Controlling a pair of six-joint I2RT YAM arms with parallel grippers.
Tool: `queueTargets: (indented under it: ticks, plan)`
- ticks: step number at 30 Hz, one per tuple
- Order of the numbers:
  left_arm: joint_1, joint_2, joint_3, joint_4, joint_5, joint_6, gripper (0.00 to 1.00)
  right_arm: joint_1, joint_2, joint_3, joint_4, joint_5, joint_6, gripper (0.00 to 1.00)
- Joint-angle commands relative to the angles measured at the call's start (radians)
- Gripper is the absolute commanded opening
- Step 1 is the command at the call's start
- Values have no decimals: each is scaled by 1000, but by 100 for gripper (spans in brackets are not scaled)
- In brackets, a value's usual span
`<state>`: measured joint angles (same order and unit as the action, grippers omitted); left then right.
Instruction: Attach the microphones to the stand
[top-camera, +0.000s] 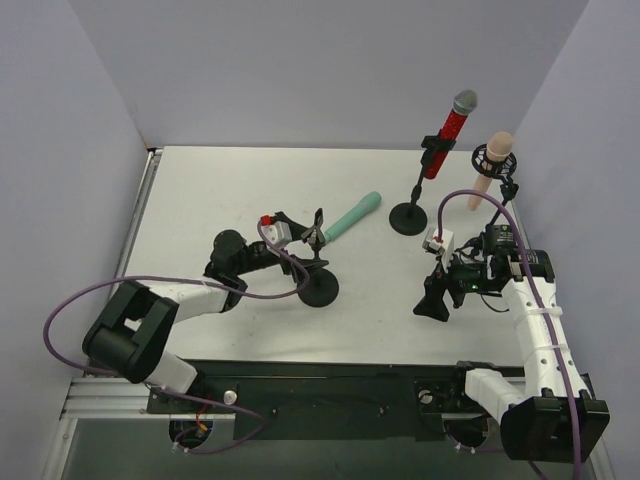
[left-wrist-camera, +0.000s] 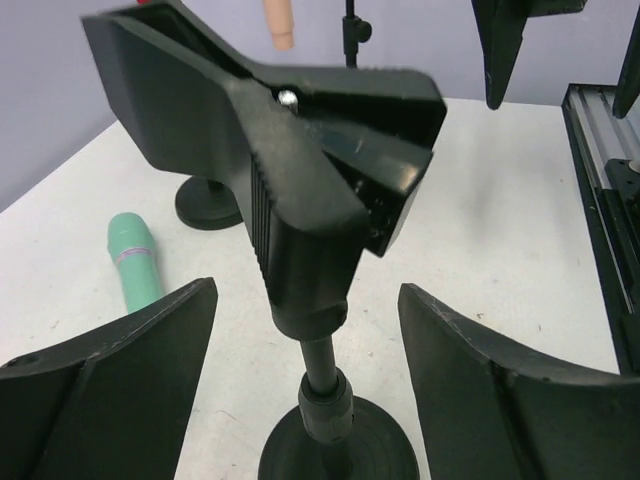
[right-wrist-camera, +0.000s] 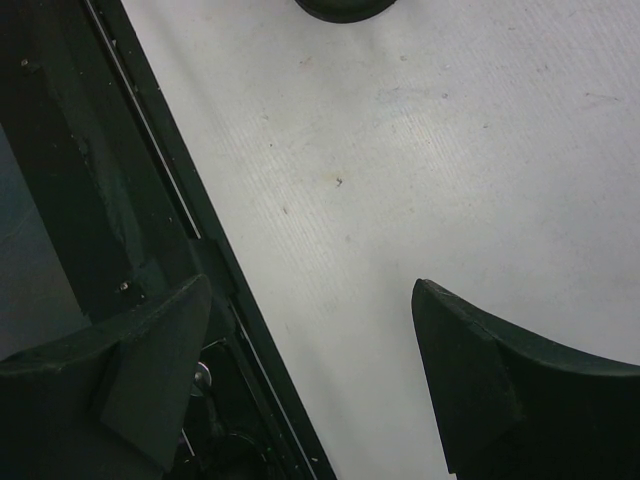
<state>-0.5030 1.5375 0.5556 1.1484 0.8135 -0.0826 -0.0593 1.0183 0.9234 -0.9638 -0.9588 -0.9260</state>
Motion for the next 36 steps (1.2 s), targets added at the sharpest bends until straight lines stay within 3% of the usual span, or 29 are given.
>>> queueTargets:
  ticks: [1,12,16,20,24,28,30,36]
  plan:
    - [0,-135,26,-334,-92,151,85,-7,-1,-1,-42,-41,-24,77]
    - [1,-486,105,-947,-252,311,88,32,22,15,-39,-25,3,77]
    - [4,-574,171,-1105,-399,265,89,172,58,83,-3,106,107,77]
    - [4,-669,165,-1240,-679,254,90,245,133,216,42,261,266,76]
    - [3,-798,107,-1254,-883,254,90,327,261,399,95,339,488,76]
    - [4,-931,20,-1248,-1020,253,91,400,371,462,240,440,737,75]
    - [4,-997,-32,-1230,-1071,260,91,412,437,512,289,503,916,75]
    - [6,-1119,-102,-1164,-1143,274,95,467,621,682,323,780,1191,76]
